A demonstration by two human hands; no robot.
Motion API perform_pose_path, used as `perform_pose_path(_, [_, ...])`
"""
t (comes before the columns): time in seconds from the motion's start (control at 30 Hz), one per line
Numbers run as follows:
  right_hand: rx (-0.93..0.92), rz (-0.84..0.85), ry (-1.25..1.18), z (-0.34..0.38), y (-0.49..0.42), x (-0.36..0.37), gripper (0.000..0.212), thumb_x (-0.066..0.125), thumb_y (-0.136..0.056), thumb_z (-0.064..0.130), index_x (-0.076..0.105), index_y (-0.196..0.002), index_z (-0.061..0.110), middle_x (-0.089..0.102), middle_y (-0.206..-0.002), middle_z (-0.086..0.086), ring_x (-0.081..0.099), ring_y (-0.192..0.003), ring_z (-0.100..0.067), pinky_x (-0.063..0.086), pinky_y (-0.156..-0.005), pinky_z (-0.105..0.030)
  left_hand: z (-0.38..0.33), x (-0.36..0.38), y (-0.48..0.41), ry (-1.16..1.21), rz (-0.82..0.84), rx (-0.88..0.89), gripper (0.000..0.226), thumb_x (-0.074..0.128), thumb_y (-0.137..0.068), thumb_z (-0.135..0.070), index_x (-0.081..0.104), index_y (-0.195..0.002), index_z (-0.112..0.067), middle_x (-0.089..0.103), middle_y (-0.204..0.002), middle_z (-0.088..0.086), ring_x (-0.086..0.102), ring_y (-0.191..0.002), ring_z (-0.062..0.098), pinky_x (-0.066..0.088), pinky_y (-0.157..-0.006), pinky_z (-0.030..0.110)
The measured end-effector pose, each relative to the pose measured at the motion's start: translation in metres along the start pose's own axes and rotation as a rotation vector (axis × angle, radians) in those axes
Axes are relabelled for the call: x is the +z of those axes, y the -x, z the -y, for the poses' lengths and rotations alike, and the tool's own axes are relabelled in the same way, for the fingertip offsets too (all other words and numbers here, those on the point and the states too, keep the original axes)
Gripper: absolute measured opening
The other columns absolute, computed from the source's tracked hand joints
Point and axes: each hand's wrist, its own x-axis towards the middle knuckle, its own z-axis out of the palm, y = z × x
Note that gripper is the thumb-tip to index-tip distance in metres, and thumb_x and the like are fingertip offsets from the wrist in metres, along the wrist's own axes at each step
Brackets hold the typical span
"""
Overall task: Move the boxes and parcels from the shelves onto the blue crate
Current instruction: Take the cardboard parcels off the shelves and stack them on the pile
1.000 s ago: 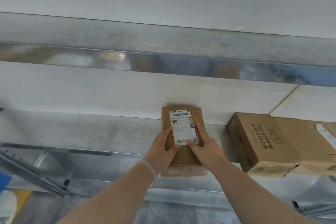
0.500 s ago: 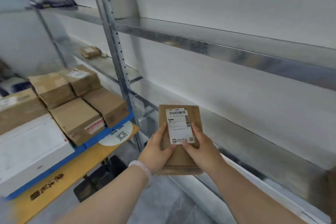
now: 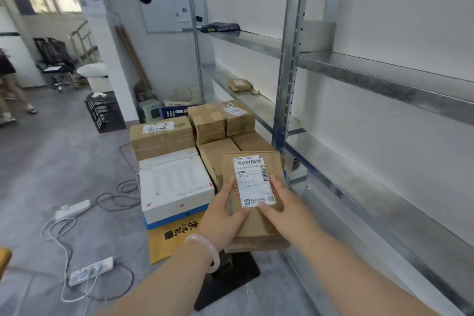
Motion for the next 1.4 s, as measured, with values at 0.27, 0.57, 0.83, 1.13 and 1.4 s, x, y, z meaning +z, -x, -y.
perform_pose_path(0.27, [-0.100, 0.114, -0.005, 0.092, -0.064, 0.087, 0.080, 0.059, -0.087, 0.056, 0.011, -0.151, 0.051, 0.033, -0.155, 0.012, 0.032, -0.140, -0.013, 0.034, -0.112, -0.041, 0.052, -0.117, -0.031, 0.026, -0.155, -0.028, 0.065, 0.064, -0.092, -0.020, 0.027, -0.138, -0.048, 0.041, -0.129, -0.025, 0.039, -0.120, -0.002, 0.029, -0.085, -0.002])
perform_pose_path(0.57, [-0.055, 0.230, -0.034, 0.141, -0.120, 0.159, 0.078, 0.062, -0.092, 0.043, 0.013, -0.152, 0.049, 0.029, -0.156, 0.010, 0.026, -0.143, -0.016, 0.029, -0.115, -0.039, 0.114, -0.193, -0.074, 0.034, -0.172, -0.128, 0.068, 0.066, -0.090, -0.030, 0.028, -0.139, -0.058, 0.044, -0.138, -0.021, 0.045, -0.125, 0.006, 0.043, -0.105, 0.030])
perform_pose_path(0.83, [-0.002, 0.413, -0.090, 0.146, -0.187, 0.186, 0.072, 0.059, -0.095, 0.035, 0.016, -0.152, 0.048, 0.029, -0.156, 0.013, 0.029, -0.142, -0.013, 0.029, -0.105, -0.027, 0.149, -0.216, -0.122, 0.064, -0.187, -0.251, 0.072, 0.064, -0.093, -0.029, 0.024, -0.149, -0.046, 0.042, -0.142, -0.020, 0.044, -0.130, 0.008, 0.043, -0.107, 0.033])
perform_pose_path(1.13, [-0.019, 0.612, -0.094, 0.139, -0.277, 0.209, 0.072, 0.058, -0.095, 0.033, 0.015, -0.150, 0.053, 0.026, -0.158, 0.011, 0.037, -0.135, -0.013, 0.039, -0.101, -0.026, 0.168, -0.222, -0.177, 0.095, -0.254, -0.415, 0.071, 0.062, -0.094, -0.034, 0.020, -0.149, -0.049, 0.043, -0.137, -0.020, 0.047, -0.119, 0.007, 0.046, -0.086, 0.015])
perform_pose_path(1.4, [-0.099, 0.670, -0.103, 0.138, -0.311, 0.229, 0.073, 0.061, -0.093, 0.038, 0.017, -0.148, 0.055, 0.024, -0.156, 0.011, 0.027, -0.142, -0.011, 0.031, -0.113, -0.032, 0.178, -0.232, -0.193, 0.103, -0.352, -0.448, 0.065, 0.065, -0.091, -0.035, 0.026, -0.136, -0.061, 0.043, -0.143, -0.017, 0.047, -0.128, 0.012, 0.044, -0.106, 0.037])
